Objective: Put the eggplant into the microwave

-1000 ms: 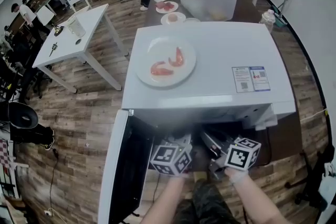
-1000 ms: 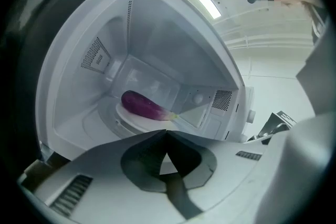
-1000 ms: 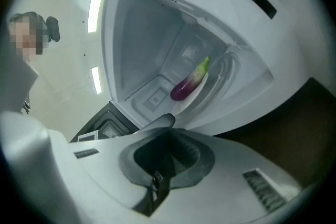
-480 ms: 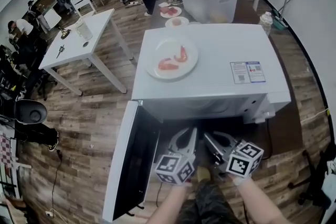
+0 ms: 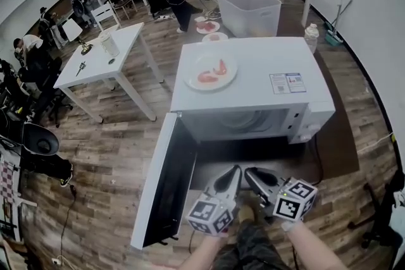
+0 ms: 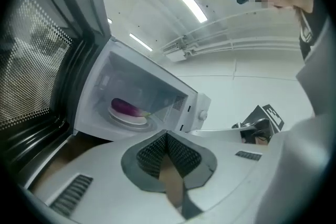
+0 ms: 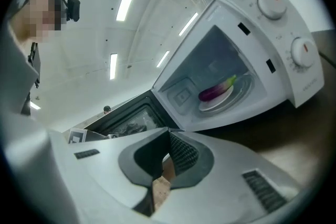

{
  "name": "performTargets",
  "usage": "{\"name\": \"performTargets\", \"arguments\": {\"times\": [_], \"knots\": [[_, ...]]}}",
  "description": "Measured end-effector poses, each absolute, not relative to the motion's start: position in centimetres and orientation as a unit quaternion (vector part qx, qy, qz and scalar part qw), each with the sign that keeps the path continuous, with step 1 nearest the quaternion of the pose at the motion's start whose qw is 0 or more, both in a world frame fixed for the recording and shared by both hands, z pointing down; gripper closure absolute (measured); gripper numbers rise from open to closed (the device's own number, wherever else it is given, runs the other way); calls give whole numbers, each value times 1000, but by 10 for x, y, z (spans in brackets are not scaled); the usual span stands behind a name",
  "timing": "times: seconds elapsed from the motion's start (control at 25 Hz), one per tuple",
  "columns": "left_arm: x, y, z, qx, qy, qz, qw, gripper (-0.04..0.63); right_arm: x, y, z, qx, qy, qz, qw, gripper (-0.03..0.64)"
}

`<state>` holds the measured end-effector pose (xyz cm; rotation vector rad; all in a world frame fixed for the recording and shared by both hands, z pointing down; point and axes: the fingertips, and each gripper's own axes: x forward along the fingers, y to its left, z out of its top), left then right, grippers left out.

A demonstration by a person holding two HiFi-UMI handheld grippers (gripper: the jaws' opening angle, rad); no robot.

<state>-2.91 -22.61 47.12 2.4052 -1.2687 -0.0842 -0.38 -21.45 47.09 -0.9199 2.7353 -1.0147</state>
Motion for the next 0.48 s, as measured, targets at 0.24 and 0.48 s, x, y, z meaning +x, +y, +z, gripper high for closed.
{"name": "performTargets", "arguments": {"times": [0.24,0.48], "knots": [[-29,-186,457,871,-445,-34,206,592,-6,-179,458,-296,900,-318,25,617],[-27,-147,451,865,-451,-49,217,592,-10,-143,449,-301,906,-299,8,617]]}}
